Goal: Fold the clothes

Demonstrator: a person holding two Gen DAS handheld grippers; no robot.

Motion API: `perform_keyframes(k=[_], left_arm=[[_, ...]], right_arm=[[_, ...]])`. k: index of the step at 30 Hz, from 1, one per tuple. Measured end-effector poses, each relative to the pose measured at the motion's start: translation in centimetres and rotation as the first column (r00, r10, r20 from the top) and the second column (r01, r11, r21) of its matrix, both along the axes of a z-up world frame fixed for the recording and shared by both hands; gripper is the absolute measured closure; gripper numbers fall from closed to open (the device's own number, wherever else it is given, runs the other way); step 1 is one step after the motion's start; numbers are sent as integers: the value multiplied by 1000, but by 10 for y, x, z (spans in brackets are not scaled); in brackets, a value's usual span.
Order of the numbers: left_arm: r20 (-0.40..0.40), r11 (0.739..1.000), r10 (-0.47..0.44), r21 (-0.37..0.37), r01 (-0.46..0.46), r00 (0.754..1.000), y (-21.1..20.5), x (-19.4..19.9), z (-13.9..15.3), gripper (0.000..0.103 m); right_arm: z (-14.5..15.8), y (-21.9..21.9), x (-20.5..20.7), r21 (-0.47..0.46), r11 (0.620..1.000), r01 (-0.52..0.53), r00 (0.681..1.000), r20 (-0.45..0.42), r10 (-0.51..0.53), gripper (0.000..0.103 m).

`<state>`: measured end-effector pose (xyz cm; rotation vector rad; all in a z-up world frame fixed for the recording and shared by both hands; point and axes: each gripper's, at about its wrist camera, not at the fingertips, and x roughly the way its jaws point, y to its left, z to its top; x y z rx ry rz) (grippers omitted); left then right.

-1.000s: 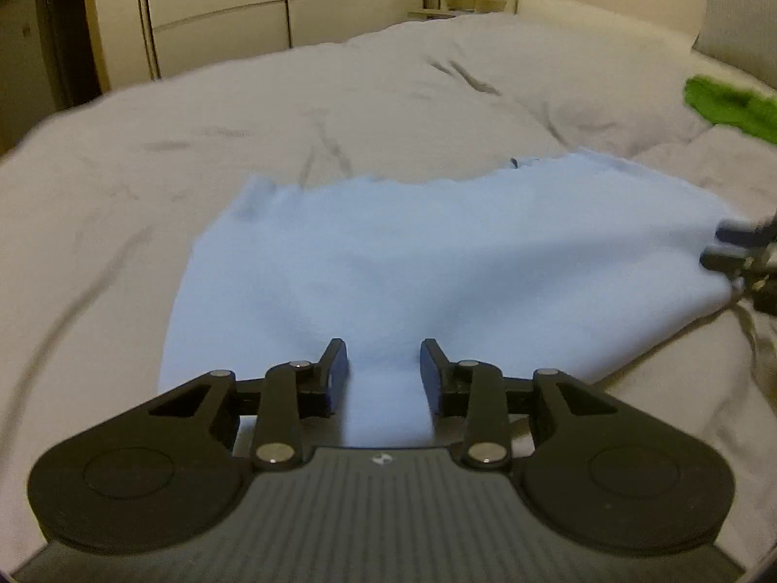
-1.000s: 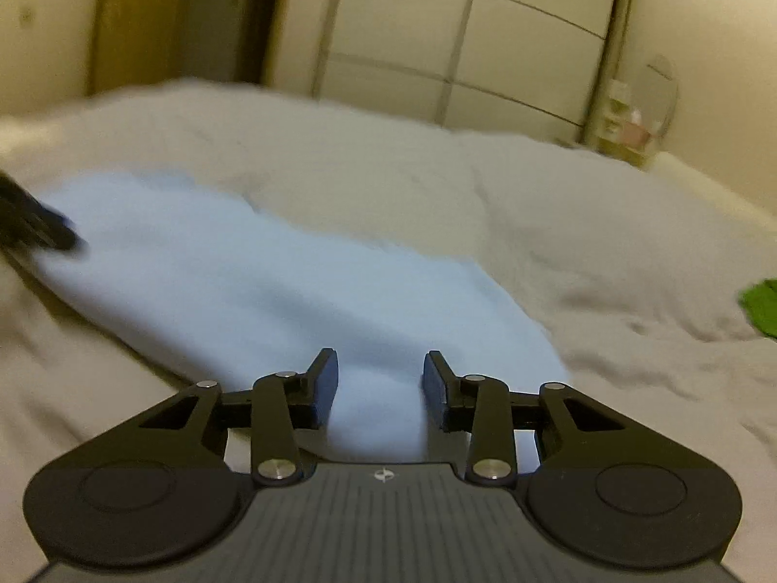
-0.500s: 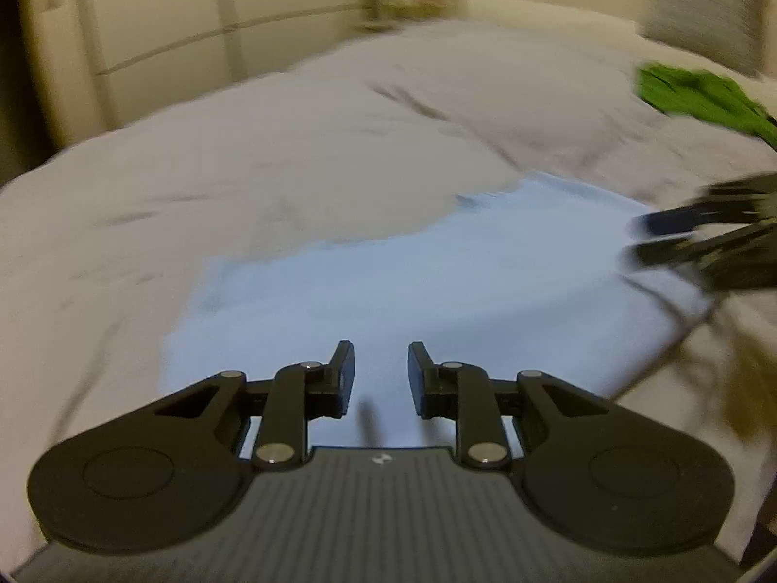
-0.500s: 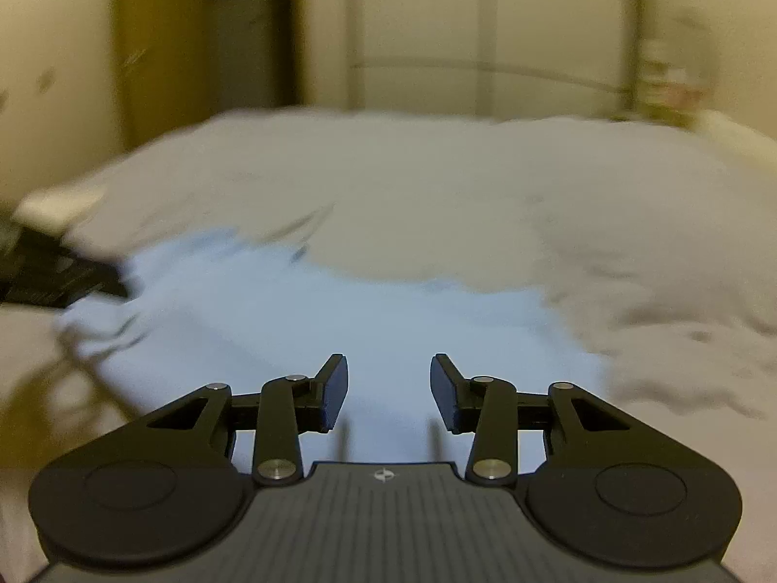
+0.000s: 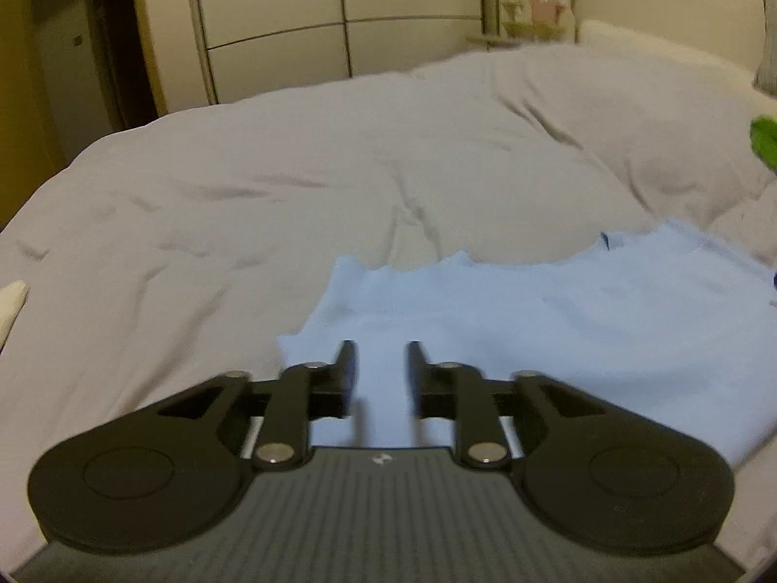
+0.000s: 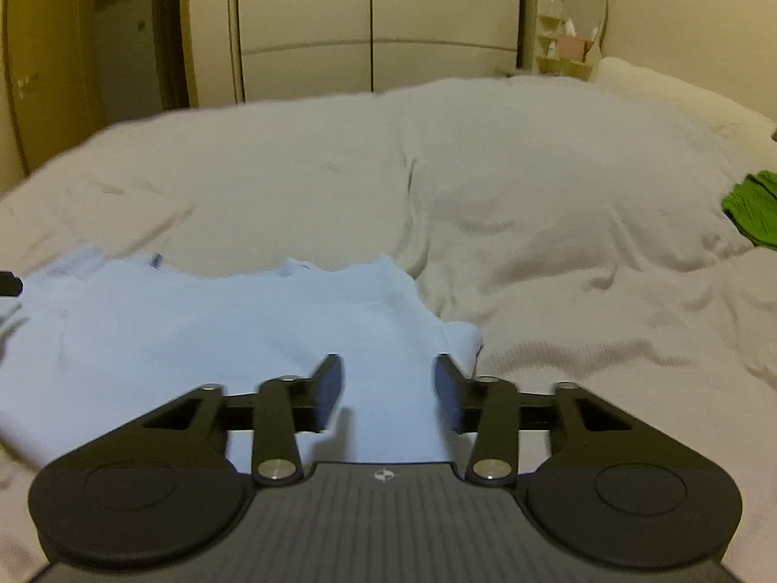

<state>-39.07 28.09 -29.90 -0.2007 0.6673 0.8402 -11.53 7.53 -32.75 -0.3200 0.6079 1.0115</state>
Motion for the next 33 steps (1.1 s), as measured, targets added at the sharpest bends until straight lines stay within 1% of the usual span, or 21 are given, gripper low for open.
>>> perform_keyframes(k=[2,5,8,12,13,14,15,16,17,20,21,23,24,25,27,28,29,30,31,32,33], left_arm=[[1,1000,18,0,-18,1000,2,-9,4,72],[-14,999,32,-24,-32,999,21,-5,7,70],[-11,997,32,-70,-33,999,53,7,6,63],[-53,988,48,-142,-55,997,88,21,-8,62],[-72,986,42,-158,-53,996,95,27,-17,64],[-82,983,36,-174,-50,996,101,33,-24,82],[-77,981,30,-188,-44,997,105,37,-28,97],[-58,983,28,-180,-38,998,106,38,-29,98],[-35,987,29,-155,-34,999,105,38,-28,98],[71,999,12,-34,-10,997,94,33,-19,98],[80,1000,14,-11,-14,997,92,33,-17,98],[36,999,24,20,-25,999,92,41,-24,96],[8,999,29,33,-30,1000,93,45,-28,95],[-30,999,33,26,-32,999,95,51,-36,95],[-116,999,35,-18,-37,993,102,63,-55,94],[-139,999,34,-25,-37,990,104,66,-58,93],[-153,999,32,-21,-36,988,104,67,-59,90],[-165,999,36,-8,-38,986,103,67,-56,84],[-178,999,45,13,-43,983,100,66,-50,79],[-188,998,61,38,-54,980,98,65,-44,72],[-191,996,79,62,-68,978,94,62,-38,71]], right_arm=[[0,-4,3,2,1000,10,1000,2,-10,51],[-2,9,29,-1,1000,30,999,-14,-30,52],[6,10,56,26,1000,12,997,-74,-10,52],[-6,36,85,0,1000,-22,988,-156,21,52],[-11,43,92,-13,999,-29,984,-177,26,52],[-15,49,97,-29,999,-37,981,-192,30,54],[-19,53,100,-41,998,-51,979,-200,42,80],[-20,54,99,-37,997,-66,979,-194,57,97],[-20,54,98,-30,997,-76,981,-181,69,97],[-8,42,88,32,998,-53,997,-52,54,98],[-5,40,86,49,998,-38,999,-25,40,99],[-4,38,84,76,997,-18,1000,14,17,99],[-11,44,86,43,999,-15,1000,18,14,99],[-17,50,87,11,1000,-12,1000,22,12,99],[-30,61,88,-53,999,-8,999,32,10,99],[-36,66,87,-84,996,-14,999,42,18,98],[-43,70,85,-115,993,-20,998,51,26,98],[-47,74,83,-143,989,-25,997,62,35,96],[-45,76,81,-162,986,-28,996,78,41,94],[-39,76,81,-173,985,-25,996,82,40,90],[-32,74,80,-179,984,-15,996,87,31,72]])
